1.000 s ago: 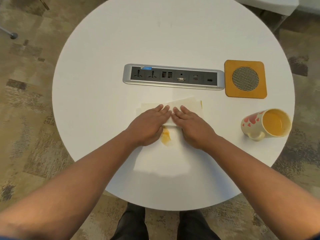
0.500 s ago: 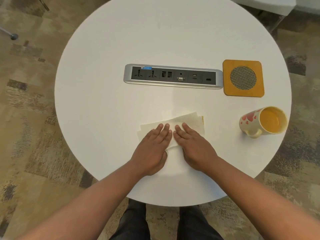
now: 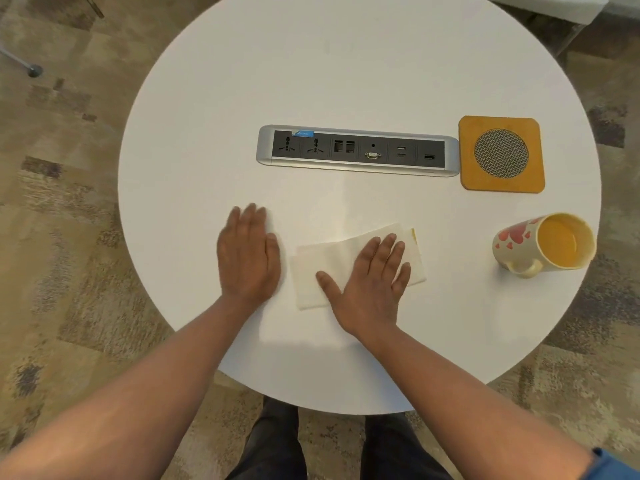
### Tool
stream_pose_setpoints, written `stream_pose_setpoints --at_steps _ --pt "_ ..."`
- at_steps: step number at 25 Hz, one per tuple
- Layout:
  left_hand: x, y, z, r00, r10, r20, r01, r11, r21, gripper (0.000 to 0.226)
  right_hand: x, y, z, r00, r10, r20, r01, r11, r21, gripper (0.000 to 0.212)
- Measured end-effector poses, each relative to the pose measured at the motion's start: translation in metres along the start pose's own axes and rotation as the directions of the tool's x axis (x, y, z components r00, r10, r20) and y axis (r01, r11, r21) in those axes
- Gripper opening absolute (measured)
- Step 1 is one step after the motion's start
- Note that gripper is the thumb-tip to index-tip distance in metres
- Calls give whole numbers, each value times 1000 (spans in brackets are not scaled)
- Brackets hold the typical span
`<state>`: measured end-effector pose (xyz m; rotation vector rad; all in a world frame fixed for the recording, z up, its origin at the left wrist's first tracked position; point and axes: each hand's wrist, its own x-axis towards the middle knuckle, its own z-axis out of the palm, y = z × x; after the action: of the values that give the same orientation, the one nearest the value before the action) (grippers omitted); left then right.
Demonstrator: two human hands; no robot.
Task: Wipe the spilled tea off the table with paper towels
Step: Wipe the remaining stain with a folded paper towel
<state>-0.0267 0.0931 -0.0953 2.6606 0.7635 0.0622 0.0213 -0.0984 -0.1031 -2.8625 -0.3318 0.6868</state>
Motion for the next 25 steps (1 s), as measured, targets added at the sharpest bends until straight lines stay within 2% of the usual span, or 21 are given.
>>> stream_pose_setpoints --at_steps 4,8,13,16,19,21,23,25 --pt "5 -13 8 999 -32 16 31 998 55 54 -1 0 8 995 -57 -84 53 997 -56 78" --pt "5 -16 16 1000 -30 6 30 998 54 56 0 -2 13 985 -144 -95 139 988 -62 68" --pt "7 -18 18 999 -44 18 42 997 69 58 -15 -3 11 933 -354 60 358 932 -59 68" --pt "8 -18 18 999 -46 17 44 996 77 58 -26 -13 -1 874 -478 86 467 875 126 59" --pt "8 -18 18 999 -49 18 48 996 79 58 -19 -12 -31 925 -379 -25 342 802 489 52" --pt "7 -16 17 998 -50 26 48 996 80 58 -3 -4 -55 963 -248 -109 253 676 692 42" --pt "8 -16 16 998 -53 33 51 995 80 59 21 12 -72 987 -90 -132 160 557 815 32" --pt "9 -16 17 998 -58 38 55 995 83 59 44 35 -84 993 38 -108 71 539 839 26"
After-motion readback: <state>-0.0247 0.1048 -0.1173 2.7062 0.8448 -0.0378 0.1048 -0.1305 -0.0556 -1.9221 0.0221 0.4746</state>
